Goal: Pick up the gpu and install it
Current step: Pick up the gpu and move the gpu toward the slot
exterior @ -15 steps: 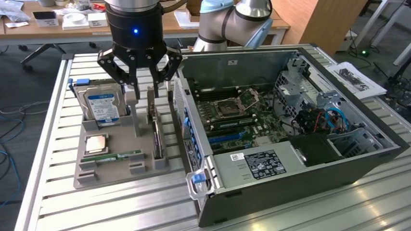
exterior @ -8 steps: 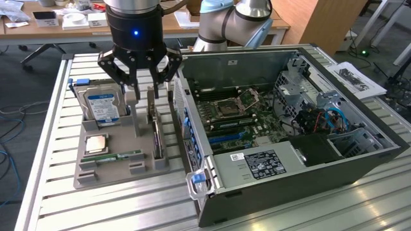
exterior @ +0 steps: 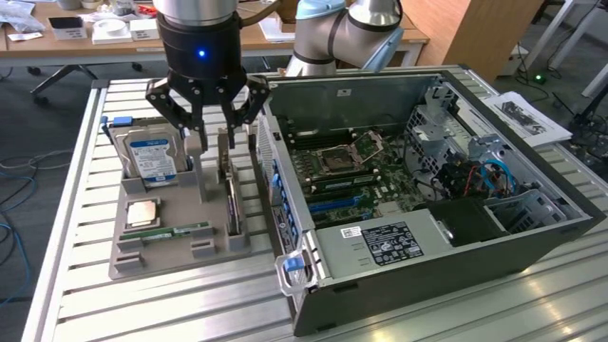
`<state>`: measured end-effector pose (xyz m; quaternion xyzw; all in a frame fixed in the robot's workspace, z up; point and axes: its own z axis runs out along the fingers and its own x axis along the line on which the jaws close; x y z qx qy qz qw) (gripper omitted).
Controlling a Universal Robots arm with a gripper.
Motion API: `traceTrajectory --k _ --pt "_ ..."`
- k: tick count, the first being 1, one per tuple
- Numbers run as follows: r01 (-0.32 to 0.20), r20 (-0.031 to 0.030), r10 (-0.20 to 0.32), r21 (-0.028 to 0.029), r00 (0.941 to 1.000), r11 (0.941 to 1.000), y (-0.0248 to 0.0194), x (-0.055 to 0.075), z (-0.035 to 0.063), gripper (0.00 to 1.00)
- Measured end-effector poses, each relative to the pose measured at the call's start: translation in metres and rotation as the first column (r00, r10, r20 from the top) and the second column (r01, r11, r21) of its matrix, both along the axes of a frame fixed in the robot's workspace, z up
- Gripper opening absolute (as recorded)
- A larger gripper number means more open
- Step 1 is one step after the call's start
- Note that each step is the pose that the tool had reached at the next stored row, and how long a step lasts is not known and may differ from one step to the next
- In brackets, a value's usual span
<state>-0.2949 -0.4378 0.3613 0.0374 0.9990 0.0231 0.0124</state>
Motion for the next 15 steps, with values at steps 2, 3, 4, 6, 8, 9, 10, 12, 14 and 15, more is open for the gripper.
traceTrajectory --k 2,3,4,6,8,9,10,12,14,15 --pt "0.000 0.0000 0.000 0.0000 1.0000 1.0000 0.0000 0.0000 -0.0004 0.42" --pt "0.000 0.0000 0.000 0.0000 1.0000 1.0000 0.0000 0.0000 -0.0006 0.42" --pt "0.000 0.0000 0.000 0.0000 1.0000 1.0000 0.0000 0.0000 -0.0009 0.42" --pt "0.000 0.0002 0.000 0.0002 1.0000 1.0000 0.0000 0.0000 -0.0019 0.42" --pt "0.000 0.0001 0.000 0.0000 1.0000 1.0000 0.0000 0.0000 -0.0034 0.42" --pt "0.000 0.0000 0.000 0.0000 1.0000 1.0000 0.0000 0.0000 -0.0042 0.42" --pt "0.000 0.0000 0.000 0.0000 1.0000 1.0000 0.0000 0.0000 -0.0050 0.42" --pt "0.000 -0.0001 0.000 -0.0001 1.0000 1.0000 0.0000 0.0000 -0.0058 0.42" --pt "0.000 -0.0001 0.000 -0.0001 1.0000 1.0000 0.0000 0.0000 -0.0059 0.42" --pt "0.000 0.0000 0.000 -0.0001 1.0000 1.0000 0.0000 0.0000 -0.0059 0.42"
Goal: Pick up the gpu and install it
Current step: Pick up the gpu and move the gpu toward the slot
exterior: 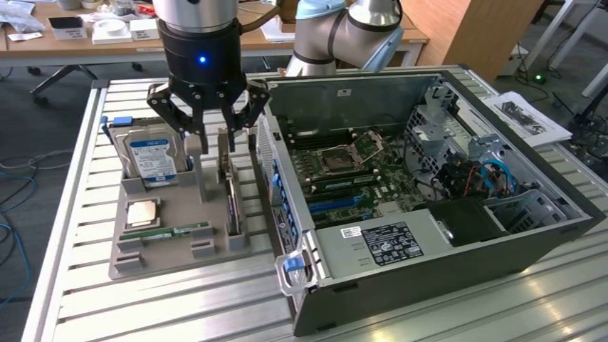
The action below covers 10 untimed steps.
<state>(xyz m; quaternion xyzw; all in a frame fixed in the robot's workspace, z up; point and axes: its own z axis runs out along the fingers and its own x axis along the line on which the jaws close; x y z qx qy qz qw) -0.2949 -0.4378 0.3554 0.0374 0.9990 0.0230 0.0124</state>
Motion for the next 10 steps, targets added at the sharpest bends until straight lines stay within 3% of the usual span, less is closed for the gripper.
traceTrajectory --k 10 --pt "0.000 0.0001 0.000 0.0002 1.0000 1.0000 0.0000 0.000 -0.0107 0.42"
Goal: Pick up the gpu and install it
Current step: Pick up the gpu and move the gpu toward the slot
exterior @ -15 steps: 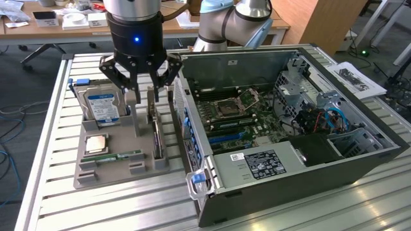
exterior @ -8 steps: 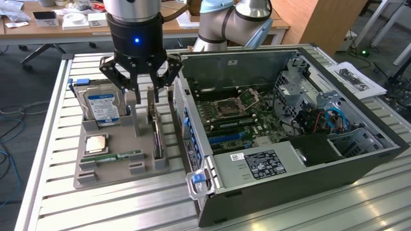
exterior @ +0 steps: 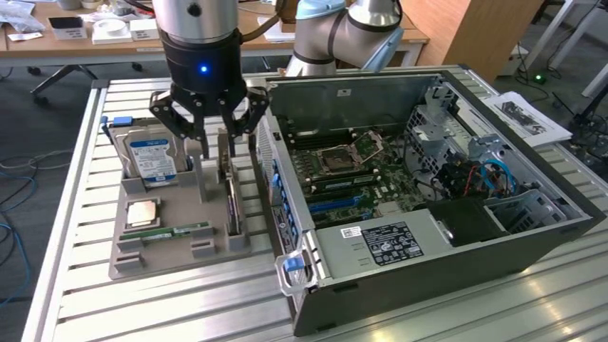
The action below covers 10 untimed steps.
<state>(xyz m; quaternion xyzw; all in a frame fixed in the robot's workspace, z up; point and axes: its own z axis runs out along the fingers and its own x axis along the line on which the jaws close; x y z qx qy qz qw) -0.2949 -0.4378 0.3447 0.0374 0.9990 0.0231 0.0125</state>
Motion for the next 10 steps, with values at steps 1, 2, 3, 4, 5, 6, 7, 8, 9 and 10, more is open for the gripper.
traceTrajectory --k 1,2,3,4,5,6,7,8,9,10 --pt "0.000 0.0000 0.000 0.0000 1.0000 1.0000 0.0000 0.000 -0.0013 0.42" --pt "0.000 0.0000 0.000 0.0000 1.0000 1.0000 0.0000 0.000 -0.0028 0.42" --pt "0.000 0.0000 0.000 0.0000 1.0000 1.0000 0.0000 0.000 -0.0041 0.42" --pt "0.000 -0.0001 0.000 -0.0001 1.0000 1.0000 0.0000 0.000 -0.0053 0.42" --pt "0.000 -0.0001 0.000 -0.0001 1.0000 1.0000 0.0000 0.000 -0.0065 0.42" --pt "0.000 0.0000 0.000 -0.0001 1.0000 1.0000 0.0000 0.000 -0.0077 0.42" --pt "0.000 -0.0001 0.000 -0.0001 1.0000 1.0000 0.0000 0.000 -0.0089 0.42" --pt "0.000 -0.0001 0.000 -0.0001 1.0000 1.0000 0.0000 0.000 -0.0101 0.42" --pt "0.000 -0.0001 0.000 -0.0001 1.0000 1.0000 0.0000 0.000 -0.0112 0.42" --pt "0.000 -0.0001 0.000 -0.0001 1.0000 1.0000 0.0000 0.000 -0.0123 0.42"
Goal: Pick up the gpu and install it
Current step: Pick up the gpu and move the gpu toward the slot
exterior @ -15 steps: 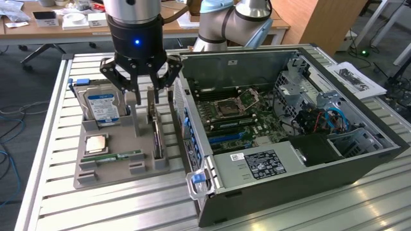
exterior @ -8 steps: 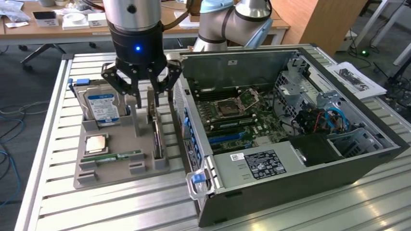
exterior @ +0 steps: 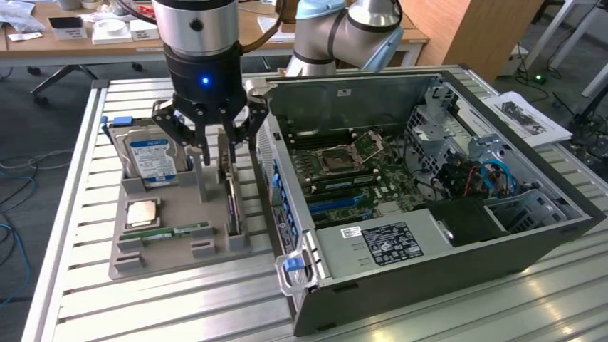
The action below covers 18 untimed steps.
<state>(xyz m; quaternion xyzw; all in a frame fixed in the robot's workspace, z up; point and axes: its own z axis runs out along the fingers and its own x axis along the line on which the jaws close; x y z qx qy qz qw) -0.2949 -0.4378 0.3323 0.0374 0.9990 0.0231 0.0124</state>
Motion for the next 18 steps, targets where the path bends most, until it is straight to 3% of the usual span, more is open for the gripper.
traceTrajectory --k 18 --pt "0.000 -0.0001 0.000 -0.0001 1.0000 1.0000 0.0000 0.000 -0.0210 0.42"
